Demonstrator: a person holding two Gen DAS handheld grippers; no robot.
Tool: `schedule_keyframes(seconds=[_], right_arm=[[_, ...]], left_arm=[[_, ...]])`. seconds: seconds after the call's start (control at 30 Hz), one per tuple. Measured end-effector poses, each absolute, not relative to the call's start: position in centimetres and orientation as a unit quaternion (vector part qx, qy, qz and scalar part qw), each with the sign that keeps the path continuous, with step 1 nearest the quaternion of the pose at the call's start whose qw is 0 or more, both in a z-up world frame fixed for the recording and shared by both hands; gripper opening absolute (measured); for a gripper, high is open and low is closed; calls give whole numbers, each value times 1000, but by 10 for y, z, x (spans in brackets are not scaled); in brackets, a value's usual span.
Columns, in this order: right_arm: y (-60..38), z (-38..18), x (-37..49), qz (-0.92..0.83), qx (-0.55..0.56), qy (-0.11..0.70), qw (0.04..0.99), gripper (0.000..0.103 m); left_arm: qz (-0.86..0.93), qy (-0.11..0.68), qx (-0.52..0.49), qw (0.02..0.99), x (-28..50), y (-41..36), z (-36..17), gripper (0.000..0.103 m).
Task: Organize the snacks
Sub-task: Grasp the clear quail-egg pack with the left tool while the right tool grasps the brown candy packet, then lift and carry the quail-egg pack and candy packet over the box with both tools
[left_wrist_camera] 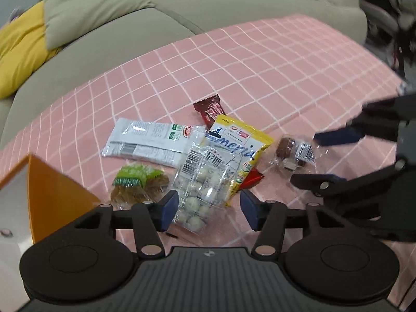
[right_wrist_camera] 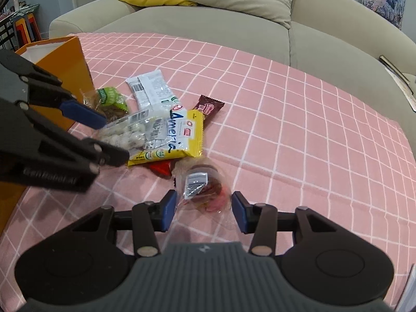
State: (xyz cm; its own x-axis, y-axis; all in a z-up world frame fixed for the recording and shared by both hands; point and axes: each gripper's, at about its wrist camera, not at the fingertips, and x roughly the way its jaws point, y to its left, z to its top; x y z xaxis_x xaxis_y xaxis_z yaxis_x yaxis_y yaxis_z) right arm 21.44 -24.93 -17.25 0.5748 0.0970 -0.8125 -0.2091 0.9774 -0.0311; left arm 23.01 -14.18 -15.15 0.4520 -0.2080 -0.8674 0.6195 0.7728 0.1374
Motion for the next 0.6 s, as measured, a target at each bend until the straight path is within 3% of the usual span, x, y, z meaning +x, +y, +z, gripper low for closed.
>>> schedule_keyframes(seconds=[0.1,0.13,0.2,0.47,0.6], right_arm=[[-249,-171,217,97,-67,451,885,57],[-248,-171,218,100,-68,450,885,64],[-248,-172,220,104,-73,447,885,69],[-245,-179,232,119,-63,457,879,67],[-247,-186,235,106,-54,467,876,52]], left_arm=[[-259,453,248,816,237,-145,-154,76],[-263,456,251,813,240,-145,-155,78],[-263,462,257,807,246,-146,-159,78],[-270,474,250,799,257,-147,-169,75],[-268,473,250,801,255,-147,-169,71]])
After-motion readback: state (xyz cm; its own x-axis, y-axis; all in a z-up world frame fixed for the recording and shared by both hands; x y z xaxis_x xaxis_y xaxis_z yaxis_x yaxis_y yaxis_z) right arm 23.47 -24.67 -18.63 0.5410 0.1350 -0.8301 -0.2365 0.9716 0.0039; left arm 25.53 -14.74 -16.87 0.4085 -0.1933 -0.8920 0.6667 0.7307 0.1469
